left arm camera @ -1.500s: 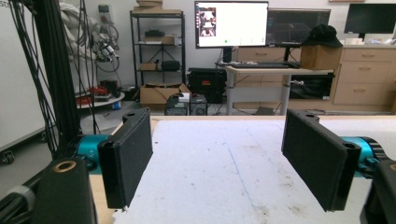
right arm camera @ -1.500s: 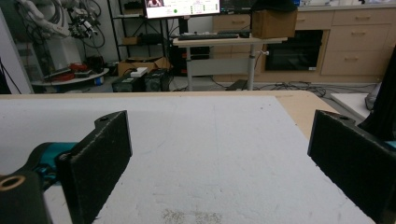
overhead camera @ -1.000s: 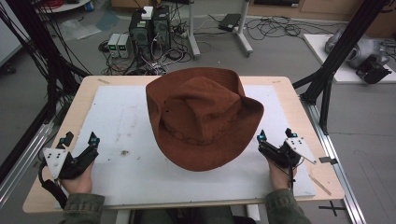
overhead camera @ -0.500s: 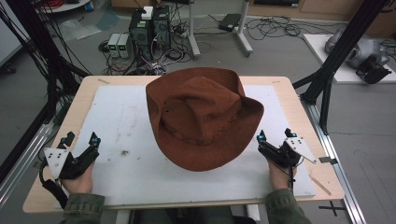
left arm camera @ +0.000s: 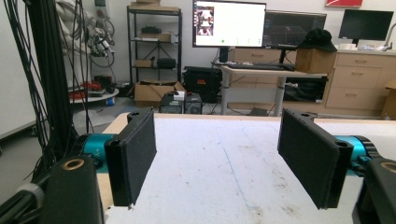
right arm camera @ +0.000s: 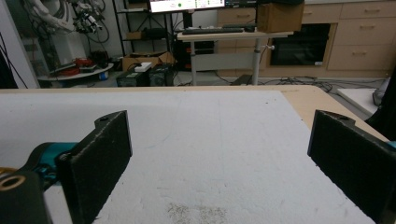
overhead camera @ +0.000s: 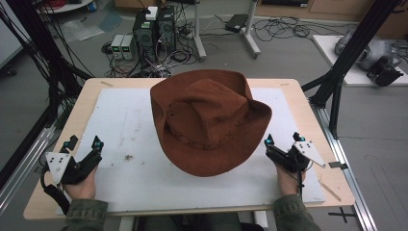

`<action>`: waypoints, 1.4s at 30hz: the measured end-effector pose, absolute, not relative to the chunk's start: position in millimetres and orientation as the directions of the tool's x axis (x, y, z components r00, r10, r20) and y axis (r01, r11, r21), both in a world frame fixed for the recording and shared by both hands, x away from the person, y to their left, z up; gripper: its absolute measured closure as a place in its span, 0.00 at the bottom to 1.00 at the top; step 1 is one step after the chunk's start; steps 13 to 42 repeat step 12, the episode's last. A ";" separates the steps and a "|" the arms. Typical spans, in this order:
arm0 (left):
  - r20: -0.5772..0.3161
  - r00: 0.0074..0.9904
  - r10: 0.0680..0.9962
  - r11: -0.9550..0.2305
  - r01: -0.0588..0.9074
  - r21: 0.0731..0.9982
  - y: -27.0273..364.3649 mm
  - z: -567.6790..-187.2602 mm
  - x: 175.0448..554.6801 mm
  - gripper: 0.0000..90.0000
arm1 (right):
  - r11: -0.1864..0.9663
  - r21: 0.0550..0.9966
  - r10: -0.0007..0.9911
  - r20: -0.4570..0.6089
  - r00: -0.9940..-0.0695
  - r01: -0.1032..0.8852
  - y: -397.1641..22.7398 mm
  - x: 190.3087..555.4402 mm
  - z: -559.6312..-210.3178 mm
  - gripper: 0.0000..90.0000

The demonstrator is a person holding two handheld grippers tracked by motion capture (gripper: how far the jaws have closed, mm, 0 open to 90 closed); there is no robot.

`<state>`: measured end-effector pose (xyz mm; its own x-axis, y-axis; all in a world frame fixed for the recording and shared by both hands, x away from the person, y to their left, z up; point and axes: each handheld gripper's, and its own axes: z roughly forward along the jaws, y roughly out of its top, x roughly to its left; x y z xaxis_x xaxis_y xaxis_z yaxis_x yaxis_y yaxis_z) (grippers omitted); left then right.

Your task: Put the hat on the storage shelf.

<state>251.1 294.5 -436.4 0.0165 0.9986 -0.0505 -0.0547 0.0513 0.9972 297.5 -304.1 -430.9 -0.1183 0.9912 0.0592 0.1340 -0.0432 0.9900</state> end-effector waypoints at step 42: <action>-0.066 0.030 0.997 0.067 -0.047 0.997 295.4 -437.2 253.3 0.29 | -0.041 0.989 0.991 0.057 -0.117 0.139 -304.7 298.6 -431.3 0.06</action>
